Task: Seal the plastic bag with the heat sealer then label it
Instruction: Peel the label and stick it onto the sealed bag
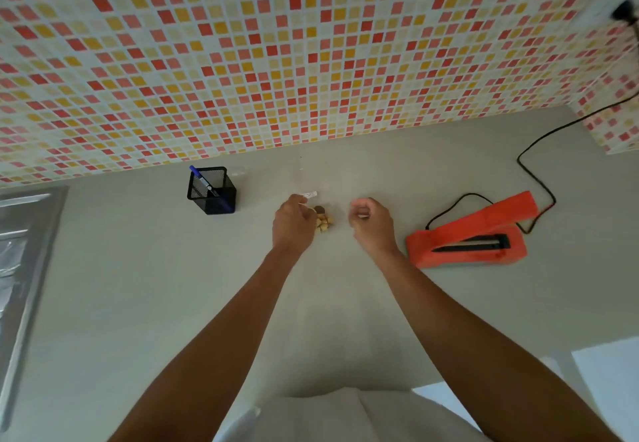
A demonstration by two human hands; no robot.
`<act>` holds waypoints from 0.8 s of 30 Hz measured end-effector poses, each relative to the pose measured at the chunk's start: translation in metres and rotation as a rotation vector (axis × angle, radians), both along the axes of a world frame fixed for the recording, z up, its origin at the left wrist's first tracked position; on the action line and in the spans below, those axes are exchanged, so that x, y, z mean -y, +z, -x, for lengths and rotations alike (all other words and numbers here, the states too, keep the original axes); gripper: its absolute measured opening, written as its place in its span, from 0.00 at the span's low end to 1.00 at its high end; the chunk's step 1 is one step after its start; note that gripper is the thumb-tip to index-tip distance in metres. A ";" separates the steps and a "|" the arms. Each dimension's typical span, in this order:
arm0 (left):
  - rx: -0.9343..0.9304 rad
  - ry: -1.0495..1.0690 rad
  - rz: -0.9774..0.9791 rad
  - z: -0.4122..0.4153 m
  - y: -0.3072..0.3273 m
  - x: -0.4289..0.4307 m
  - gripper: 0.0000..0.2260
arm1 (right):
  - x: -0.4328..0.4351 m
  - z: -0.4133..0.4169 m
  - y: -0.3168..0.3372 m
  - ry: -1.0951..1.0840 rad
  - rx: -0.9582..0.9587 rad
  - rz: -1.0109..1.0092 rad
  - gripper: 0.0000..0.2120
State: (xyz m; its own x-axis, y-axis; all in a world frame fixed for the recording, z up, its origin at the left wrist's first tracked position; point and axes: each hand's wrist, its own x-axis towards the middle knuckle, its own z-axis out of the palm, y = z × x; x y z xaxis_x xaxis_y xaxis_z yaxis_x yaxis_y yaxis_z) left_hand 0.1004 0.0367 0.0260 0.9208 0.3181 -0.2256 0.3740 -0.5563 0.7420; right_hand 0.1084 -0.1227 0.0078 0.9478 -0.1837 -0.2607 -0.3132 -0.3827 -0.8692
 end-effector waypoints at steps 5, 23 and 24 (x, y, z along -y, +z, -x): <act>0.009 -0.184 0.086 0.045 0.001 0.069 0.10 | 0.066 0.066 0.019 0.004 -0.056 -0.047 0.04; -0.113 0.243 0.642 0.069 -0.027 0.265 0.31 | 0.326 0.085 -0.014 -0.247 -0.341 -0.056 0.22; -0.109 0.270 0.653 0.068 -0.026 0.269 0.33 | 0.329 0.080 -0.015 -0.194 -0.341 -0.070 0.19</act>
State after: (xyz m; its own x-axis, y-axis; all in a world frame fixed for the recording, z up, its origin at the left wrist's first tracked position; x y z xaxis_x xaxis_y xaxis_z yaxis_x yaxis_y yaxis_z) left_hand 0.0323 -0.2327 0.0003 0.7903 0.2999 -0.5343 0.5273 0.1113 0.8424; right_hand 0.0285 -0.4514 -0.0076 0.7540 -0.3213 -0.5728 -0.6492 -0.2317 -0.7245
